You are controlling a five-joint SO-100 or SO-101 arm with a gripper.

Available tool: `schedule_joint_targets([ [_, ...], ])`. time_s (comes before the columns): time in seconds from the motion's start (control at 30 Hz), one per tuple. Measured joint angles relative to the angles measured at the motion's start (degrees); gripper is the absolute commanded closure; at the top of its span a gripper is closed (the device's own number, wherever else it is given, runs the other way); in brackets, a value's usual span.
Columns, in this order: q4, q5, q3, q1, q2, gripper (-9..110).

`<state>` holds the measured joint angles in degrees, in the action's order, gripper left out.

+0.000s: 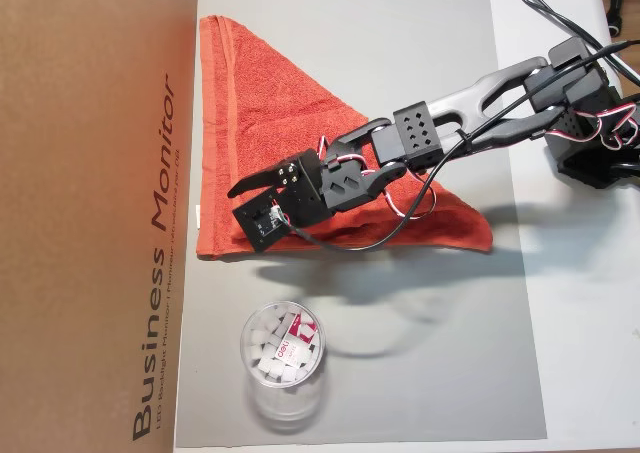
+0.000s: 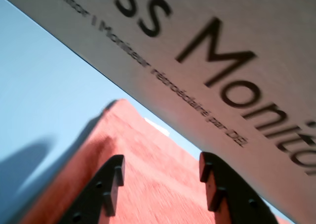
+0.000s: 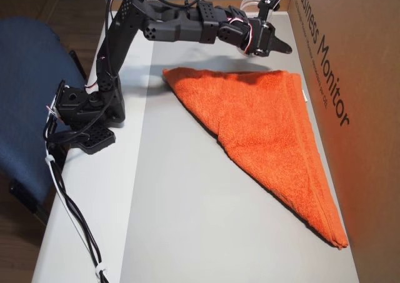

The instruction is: Fold the blanket.

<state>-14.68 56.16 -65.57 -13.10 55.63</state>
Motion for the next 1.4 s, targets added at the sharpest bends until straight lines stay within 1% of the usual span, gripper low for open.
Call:
schedule_joint_targets([
  [0.2, 0.0, 1.1, -10.8, -0.4, 10.5, 87],
  [0.7, 0.0, 21.5, -38.8, 3.4, 39.6, 87],
  [0.93, 0.0, 21.4, -51.9, 5.6, 54.8, 87],
  [1.03, -1.4, 17.8, -55.9, 5.4, 61.3, 87],
  [1.2, -11.2, 13.0, -58.5, 6.8, 71.8, 87],
  [1.33, -20.9, 11.5, -58.5, 6.7, 78.8, 87],
  [1.4, -25.4, 8.0, -58.5, 6.9, 81.6, 87],
])
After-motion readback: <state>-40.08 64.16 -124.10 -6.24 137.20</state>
